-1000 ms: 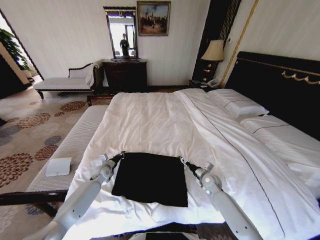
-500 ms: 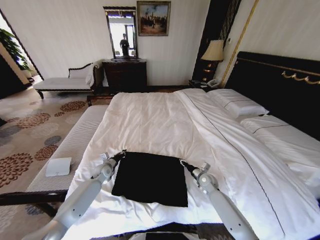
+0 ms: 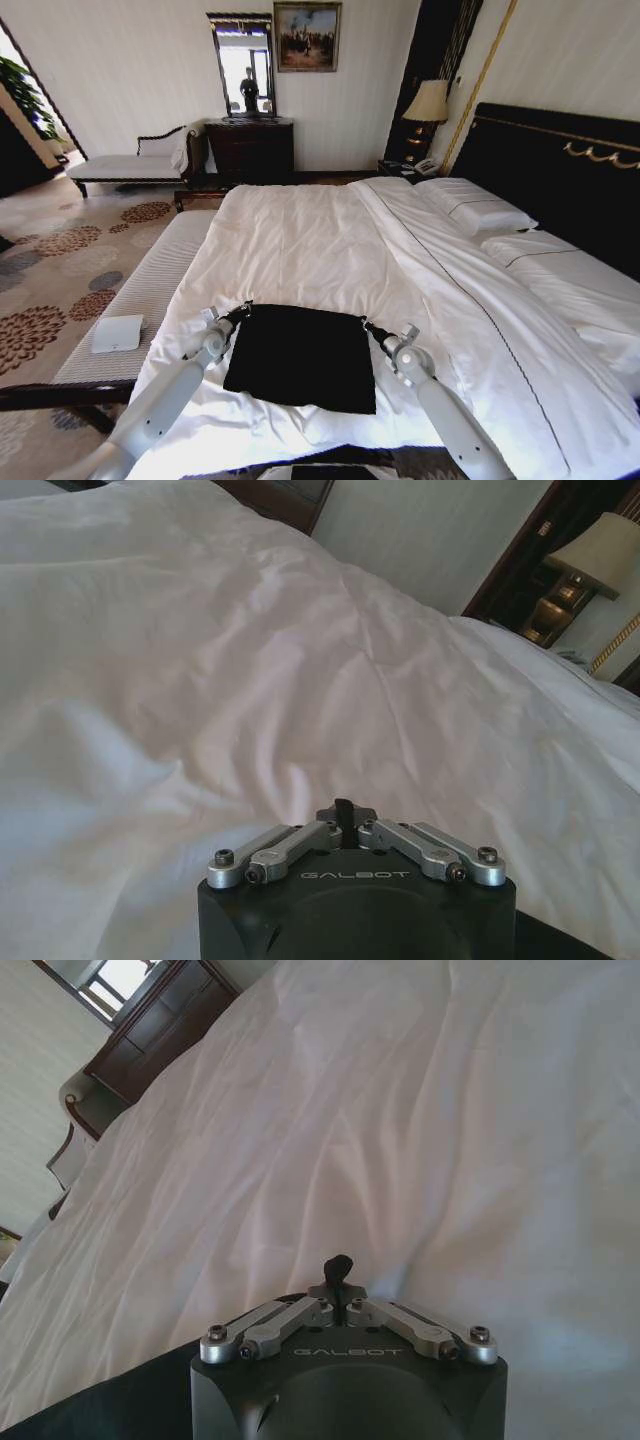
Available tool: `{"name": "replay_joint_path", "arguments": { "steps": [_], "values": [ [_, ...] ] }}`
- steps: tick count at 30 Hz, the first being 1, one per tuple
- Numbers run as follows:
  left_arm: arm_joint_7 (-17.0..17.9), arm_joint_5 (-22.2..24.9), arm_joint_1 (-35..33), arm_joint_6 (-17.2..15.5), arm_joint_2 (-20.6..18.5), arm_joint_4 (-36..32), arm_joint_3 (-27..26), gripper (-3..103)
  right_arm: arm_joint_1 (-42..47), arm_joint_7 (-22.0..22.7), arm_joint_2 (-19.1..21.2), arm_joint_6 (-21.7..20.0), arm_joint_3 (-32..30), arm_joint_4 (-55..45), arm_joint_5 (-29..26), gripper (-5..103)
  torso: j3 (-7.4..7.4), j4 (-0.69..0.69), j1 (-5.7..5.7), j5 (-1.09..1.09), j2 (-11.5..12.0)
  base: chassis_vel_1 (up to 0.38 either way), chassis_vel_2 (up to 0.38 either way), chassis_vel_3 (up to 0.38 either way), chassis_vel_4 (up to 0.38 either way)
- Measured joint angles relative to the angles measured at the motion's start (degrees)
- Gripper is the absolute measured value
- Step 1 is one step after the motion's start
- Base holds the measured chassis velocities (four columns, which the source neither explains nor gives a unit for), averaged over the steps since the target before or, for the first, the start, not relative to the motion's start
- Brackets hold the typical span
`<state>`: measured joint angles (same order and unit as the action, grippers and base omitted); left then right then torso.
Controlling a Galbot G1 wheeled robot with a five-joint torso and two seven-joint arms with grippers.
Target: Fold the clothes on the bed.
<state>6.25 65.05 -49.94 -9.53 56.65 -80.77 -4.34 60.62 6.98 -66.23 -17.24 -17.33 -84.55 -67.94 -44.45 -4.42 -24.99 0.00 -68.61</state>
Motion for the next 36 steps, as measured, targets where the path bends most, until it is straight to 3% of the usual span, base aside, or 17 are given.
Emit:
{"name": "replay_joint_path", "arguments": {
  "steps": [8, 11, 17, 22, 27, 36],
  "values": [
    [0.96, 0.09, -0.93, 0.65, -1.77, -4.54, -1.13, 2, 1.11, 1.44, 1.98, 0.06, -0.56, -8.12, -0.36, 1, 0.00, 0.00, 0.00, 0.00, 0.00, 0.000, 0.000, 0.000, 0.000],
    [3.81, 1.63, -1.10, 1.23, -3.83, -10.95, -2.28, 2, 0.65, 2.60, 4.72, 0.20, -1.54, -16.14, -0.01, 1, 0.00, 0.01, 0.00, 0.00, 0.00, 0.000, 0.000, 0.000, 0.000],
    [6.58, 3.78, -0.42, 1.70, -6.93, -19.38, -3.91, 2, -0.61, 4.06, 8.04, 0.33, -2.98, -22.83, -0.66, 1, 0.00, 0.00, 0.00, 0.00, 0.00, 0.000, 0.000, 0.000, 0.000],
    [8.76, 7.33, 0.55, 2.01, -12.87, -30.21, -7.59, 2, -0.77, 6.82, 11.84, 1.11, -5.27, -32.03, -0.28, 1, 0.00, 0.00, 0.00, 0.00, 0.00, 0.000, 0.000, 0.000, 0.000],
    [9.72, 10.30, 1.00, 2.29, -16.98, -36.15, -11.30, 2, 0.18, 7.06, 14.38, 1.36, -7.83, -38.85, 0.56, 1, 0.01, 0.00, 0.00, -0.01, 0.00, 0.000, 0.000, 0.000, 0.000],
    [10.76, 11.67, -5.52, 2.67, -19.86, -44.52, -18.99, 2, 2.07, 7.27, 16.48, 1.39, -11.53, -43.27, -1.83, 1, 0.01, 0.00, 0.00, 0.00, 0.00, 0.000, 0.000, 0.000, 0.000]
  ]
}}
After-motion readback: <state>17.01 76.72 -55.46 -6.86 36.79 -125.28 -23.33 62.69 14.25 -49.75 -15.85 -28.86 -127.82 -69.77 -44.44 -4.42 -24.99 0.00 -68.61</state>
